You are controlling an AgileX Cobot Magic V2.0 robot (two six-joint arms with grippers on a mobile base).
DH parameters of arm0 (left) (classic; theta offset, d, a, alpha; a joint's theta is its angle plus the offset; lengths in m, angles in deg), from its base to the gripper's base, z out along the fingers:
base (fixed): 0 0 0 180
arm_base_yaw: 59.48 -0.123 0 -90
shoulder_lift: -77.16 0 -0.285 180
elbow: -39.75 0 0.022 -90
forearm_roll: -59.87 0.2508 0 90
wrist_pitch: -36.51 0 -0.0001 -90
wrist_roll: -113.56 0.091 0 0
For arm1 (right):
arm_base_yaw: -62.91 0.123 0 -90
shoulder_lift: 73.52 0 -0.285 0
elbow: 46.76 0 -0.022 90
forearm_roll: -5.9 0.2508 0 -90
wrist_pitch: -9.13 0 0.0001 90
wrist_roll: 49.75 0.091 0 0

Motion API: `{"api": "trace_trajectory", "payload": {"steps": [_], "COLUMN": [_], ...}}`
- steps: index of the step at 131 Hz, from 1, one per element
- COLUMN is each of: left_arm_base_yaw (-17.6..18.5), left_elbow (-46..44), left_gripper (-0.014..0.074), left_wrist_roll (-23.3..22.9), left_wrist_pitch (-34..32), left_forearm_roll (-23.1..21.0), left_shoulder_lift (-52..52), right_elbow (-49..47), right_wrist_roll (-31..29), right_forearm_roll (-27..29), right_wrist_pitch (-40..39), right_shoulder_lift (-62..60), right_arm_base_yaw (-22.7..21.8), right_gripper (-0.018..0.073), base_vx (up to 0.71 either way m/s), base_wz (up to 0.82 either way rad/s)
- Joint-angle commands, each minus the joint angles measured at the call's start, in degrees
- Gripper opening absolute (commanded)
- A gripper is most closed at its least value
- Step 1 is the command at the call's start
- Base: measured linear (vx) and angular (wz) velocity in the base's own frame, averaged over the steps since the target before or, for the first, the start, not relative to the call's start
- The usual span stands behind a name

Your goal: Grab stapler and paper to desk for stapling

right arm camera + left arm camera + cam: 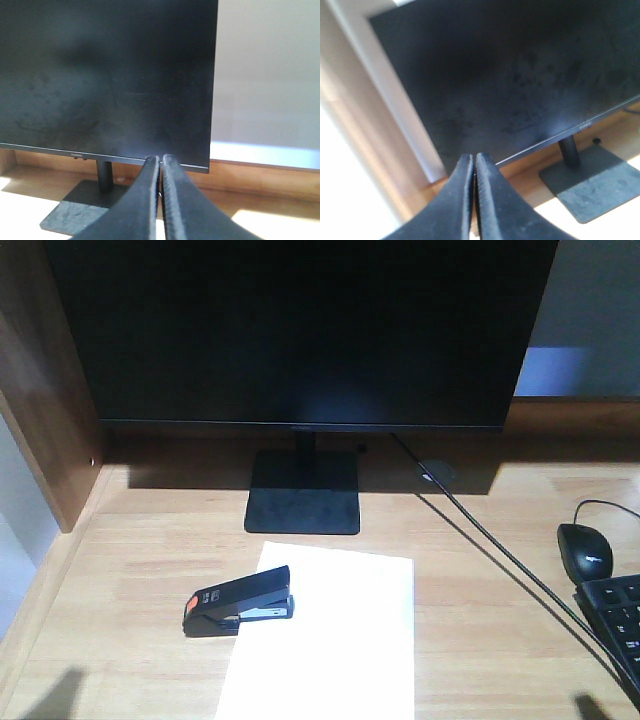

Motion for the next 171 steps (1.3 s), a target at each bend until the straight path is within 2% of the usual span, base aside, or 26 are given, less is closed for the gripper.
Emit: {"api": "trace_trajectory", "payload": {"steps": [1,36,49,164,171], "left_arm_base_yaw": [0.2,0.2,0.2,0.2,0.2], "left_elbow": [0.7,4.6,4.6,4.6,4.6], "left_gripper": [-0.0006,-0.0006,-0.0006,-0.0006,-0.0006], "left_wrist_roll": [-0.7,-0.7,-0.7,-0.7,-1.5], "left_wrist_pitch": [-0.4,6.5,7.0,7.6,7.6], "left_forearm_roll": [-0.1,-0.1,-0.1,-0.1,-1.5], "left_shoulder_lift": [4.3,14.9,16.3,16.6,16.6], "right_elbow": [1.4,4.9,4.9,4.9,4.9], "right_wrist_roll": [-0.4,-0.4,-0.4,-0.3,-0.3], "right_forearm_roll": [-0.5,-0.5,-0.5,-0.5,-0.5], "right_wrist_pitch": [0.0,0.0,0.0,-0.1,-0.1], "right_shoulder_lift": [-2.9,-5.3,-5.3,-5.3,-5.3], "right_arm_base_yaw": [0.0,0.0,0.0,0.0,0.0], "right_gripper": [-0.0007,-0.0007,-0.0007,-0.0007,-0.0007], "base_vx": [0.0,0.0,0.0,0.0,0.0], "base_wz": [0.0,0.0,0.0,0.0,0.0]}}
